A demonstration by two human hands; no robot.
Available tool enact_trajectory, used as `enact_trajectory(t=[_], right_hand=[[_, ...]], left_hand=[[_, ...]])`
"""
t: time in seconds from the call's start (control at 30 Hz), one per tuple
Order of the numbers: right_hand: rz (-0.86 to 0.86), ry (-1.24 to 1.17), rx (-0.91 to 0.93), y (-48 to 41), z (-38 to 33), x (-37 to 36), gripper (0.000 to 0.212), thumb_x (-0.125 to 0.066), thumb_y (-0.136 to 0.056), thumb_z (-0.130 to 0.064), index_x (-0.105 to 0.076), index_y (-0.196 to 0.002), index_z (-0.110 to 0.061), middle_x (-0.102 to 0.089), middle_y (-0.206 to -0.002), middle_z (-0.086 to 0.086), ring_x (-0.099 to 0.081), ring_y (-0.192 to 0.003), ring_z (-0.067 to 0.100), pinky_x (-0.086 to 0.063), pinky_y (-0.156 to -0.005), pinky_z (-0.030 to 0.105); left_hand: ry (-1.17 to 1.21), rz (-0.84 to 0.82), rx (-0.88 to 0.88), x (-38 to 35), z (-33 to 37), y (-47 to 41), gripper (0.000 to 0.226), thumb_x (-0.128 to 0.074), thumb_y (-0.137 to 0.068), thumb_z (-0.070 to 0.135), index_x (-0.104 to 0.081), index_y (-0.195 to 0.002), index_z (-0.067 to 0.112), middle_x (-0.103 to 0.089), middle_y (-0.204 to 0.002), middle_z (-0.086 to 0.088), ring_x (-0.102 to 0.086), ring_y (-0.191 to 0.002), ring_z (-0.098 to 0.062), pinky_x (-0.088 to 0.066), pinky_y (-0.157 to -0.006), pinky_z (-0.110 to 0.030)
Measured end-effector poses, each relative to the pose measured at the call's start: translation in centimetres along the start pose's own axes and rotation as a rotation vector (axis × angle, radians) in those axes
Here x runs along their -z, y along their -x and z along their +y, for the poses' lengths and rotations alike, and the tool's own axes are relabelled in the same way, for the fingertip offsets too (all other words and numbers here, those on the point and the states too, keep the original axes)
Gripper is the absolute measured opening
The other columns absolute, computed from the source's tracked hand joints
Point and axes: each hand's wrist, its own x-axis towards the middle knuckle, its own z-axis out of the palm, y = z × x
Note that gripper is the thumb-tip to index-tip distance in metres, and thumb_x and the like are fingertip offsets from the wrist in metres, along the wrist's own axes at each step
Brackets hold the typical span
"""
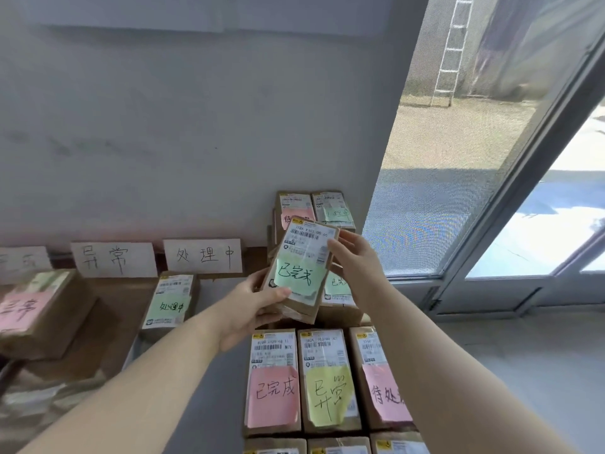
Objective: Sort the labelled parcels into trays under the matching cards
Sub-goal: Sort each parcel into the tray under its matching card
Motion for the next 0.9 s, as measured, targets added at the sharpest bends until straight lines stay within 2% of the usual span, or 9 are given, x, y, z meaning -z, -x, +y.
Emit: enact_trajectory(t=[0.1, 0.2, 0.3, 0.37, 0.47, 0.53, 0.7, 0.8, 0.9], right_hand=[[0.111, 0.202, 0.035, -0.9, -0.1, 0.5, 0.06, -0.066, -0.074, -0.048, -0.054, -0.125, -0.018, -0.063, -0.119, -0.002, -0.061, -0.108, 0.017, -0.05, -0.096, 0.043], [0.217, 0.406, 0.047, -2.8, -0.7, 1.6, 0.049, -0.064, -0.082, -0.039, -0.056, -0.123, -0.015, -0.064, -0.118, -0.001, -0.059, -0.107, 0.02, -0.047, -0.095, 0.038], [0.277, 0.522, 0.006, -5.7, -1.4, 2.4, 0.051, -0.058, -0.09, -0.034, -0.046, -0.133, -0.009, -0.056, -0.129, 0.006, -0.052, -0.116, 0.025, -0.037, -0.09, 0.031], [0.274, 0.529, -0.058, -7.8, -1.5, 2.5, 0.052, -0.052, -0.094, -0.035, -0.042, -0.137, -0.008, -0.054, -0.129, 0.008, -0.052, -0.115, 0.027, -0.039, -0.089, 0.033], [0.253, 0.509, -0.178, -10.4, -1.3, 2.3, 0.052, -0.05, -0.093, -0.039, -0.048, -0.128, -0.001, -0.056, -0.103, 0.012, -0.054, -0.089, 0.028, -0.042, -0.072, 0.033], [0.231, 0.517, -0.255, -11.4, -1.0, 2.3, 0.058, -0.049, -0.093, -0.044, -0.047, -0.128, 0.002, -0.052, -0.101, 0.011, -0.052, -0.089, 0.028, -0.041, -0.068, 0.032], [0.189, 0.516, -0.332, -13.0, 0.0, 2.5, 0.063, -0.047, -0.091, -0.051, -0.046, -0.13, -0.002, -0.055, -0.117, 0.013, -0.055, -0.106, 0.031, -0.046, -0.096, 0.044], [0.204, 0.501, -0.344, -13.6, 0.2, 2.5, 0.052, -0.052, -0.088, -0.045, -0.05, -0.121, -0.004, -0.056, -0.107, 0.011, -0.058, -0.103, 0.031, -0.048, -0.093, 0.041], [0.199, 0.465, -0.359, -14.0, 0.1, 2.6, 0.041, -0.058, -0.084, -0.039, -0.055, -0.109, -0.006, -0.057, -0.097, 0.009, -0.058, -0.087, 0.026, -0.045, -0.077, 0.034]], left_hand=[[0.083, 0.126, -0.045, 0.4, -0.2, -0.3, 0.057, -0.071, -0.073, 0.015, -0.05, -0.126, 0.016, -0.071, -0.107, -0.006, -0.069, -0.092, -0.017, -0.054, -0.072, -0.025], [0.176, 0.226, -0.046, 1.0, 0.0, -1.1, 0.039, -0.066, -0.082, 0.014, -0.054, -0.118, 0.017, -0.071, -0.101, -0.003, -0.066, -0.092, -0.017, -0.052, -0.075, -0.028], [0.184, 0.287, -0.035, 1.2, 0.6, -2.2, 0.034, -0.066, -0.084, 0.015, -0.056, -0.116, 0.016, -0.069, -0.104, -0.006, -0.063, -0.096, -0.02, -0.051, -0.075, -0.032], [0.189, 0.302, -0.036, 1.2, 1.1, -2.8, 0.028, -0.066, -0.085, 0.016, -0.058, -0.111, 0.016, -0.068, -0.104, -0.007, -0.062, -0.097, -0.02, -0.05, -0.073, -0.031], [0.194, 0.301, -0.041, 1.0, 1.7, -3.9, 0.02, -0.065, -0.086, 0.017, -0.059, -0.105, 0.017, -0.069, -0.1, -0.005, -0.062, -0.092, -0.018, -0.05, -0.071, -0.03], [0.19, 0.298, -0.047, 1.0, 2.0, -4.6, 0.02, -0.065, -0.086, 0.018, -0.059, -0.105, 0.017, -0.069, -0.098, -0.005, -0.062, -0.091, -0.018, -0.049, -0.069, -0.03], [0.175, 0.309, -0.055, 1.2, 2.3, -5.6, 0.024, -0.066, -0.085, 0.022, -0.058, -0.106, 0.017, -0.069, -0.098, -0.005, -0.062, -0.091, -0.018, -0.05, -0.068, -0.03], [0.168, 0.32, -0.059, 1.2, 2.3, -5.7, 0.022, -0.066, -0.086, 0.023, -0.059, -0.106, 0.017, -0.069, -0.098, -0.006, -0.062, -0.09, -0.019, -0.05, -0.068, -0.03], [0.161, 0.323, -0.06, 1.1, 2.2, -5.7, 0.025, -0.066, -0.085, 0.023, -0.059, -0.108, 0.017, -0.069, -0.099, -0.006, -0.062, -0.091, -0.02, -0.05, -0.067, -0.029]])
